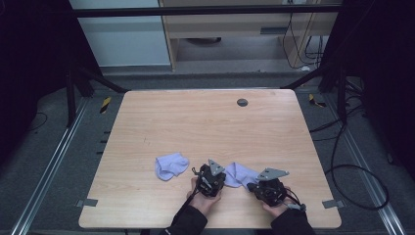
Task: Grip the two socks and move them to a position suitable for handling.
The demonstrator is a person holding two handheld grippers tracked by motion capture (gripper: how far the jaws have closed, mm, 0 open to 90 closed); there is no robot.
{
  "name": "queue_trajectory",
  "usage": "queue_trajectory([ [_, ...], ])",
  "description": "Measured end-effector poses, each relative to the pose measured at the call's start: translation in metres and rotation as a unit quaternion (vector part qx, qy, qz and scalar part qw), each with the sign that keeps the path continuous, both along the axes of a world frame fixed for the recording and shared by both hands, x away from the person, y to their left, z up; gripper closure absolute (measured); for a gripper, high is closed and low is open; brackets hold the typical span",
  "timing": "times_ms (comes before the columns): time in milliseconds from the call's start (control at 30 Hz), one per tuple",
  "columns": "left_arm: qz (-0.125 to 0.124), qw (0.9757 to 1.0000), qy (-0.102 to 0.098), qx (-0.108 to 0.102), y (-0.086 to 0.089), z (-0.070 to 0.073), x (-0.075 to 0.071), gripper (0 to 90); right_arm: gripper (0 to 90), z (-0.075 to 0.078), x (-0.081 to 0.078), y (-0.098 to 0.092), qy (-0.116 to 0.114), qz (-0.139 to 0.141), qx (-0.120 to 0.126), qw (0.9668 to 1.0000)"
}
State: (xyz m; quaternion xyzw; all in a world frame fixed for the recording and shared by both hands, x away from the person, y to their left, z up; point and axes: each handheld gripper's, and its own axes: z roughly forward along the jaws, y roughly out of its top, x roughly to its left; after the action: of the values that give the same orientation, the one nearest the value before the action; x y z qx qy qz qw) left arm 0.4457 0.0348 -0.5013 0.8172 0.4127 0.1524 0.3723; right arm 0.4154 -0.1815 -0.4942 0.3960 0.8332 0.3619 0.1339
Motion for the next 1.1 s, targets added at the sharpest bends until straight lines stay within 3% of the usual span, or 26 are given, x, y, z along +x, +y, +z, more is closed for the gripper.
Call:
queue_trajectory([
  [233,-0.003,1.0,0.001,-0.006,0.001,0.0,0.001,88.4,90.0,0.021,-0.003,-0.009,-0.041,-0.014,0.062,0.9971],
  [467,-0.006,1.0,0.002,-0.007,0.002,0.0,0.001,88.5,90.0,0.031,0.013,-0.024,-0.063,-0.069,0.101,0.9904],
  [667,-0.006,0.9999,0.003,-0.008,0.002,0.0,0.002,88.4,90.0,0.028,0.028,-0.035,-0.061,-0.125,0.099,0.9853],
  [833,-0.001,0.9999,0.005,-0.016,0.002,-0.001,0.002,87.7,88.4,0.02,0.042,-0.043,-0.056,-0.156,0.072,0.9835],
  [967,0.004,0.999,-0.007,-0.043,0.008,0.007,0.001,81.2,74.7,0.018,0.044,-0.047,-0.075,-0.167,0.039,0.9822],
  [1100,0.013,0.9987,-0.008,-0.049,0.014,0.014,0.0,72.5,70.5,0.022,0.04,-0.054,-0.089,-0.16,0.036,0.9825],
])
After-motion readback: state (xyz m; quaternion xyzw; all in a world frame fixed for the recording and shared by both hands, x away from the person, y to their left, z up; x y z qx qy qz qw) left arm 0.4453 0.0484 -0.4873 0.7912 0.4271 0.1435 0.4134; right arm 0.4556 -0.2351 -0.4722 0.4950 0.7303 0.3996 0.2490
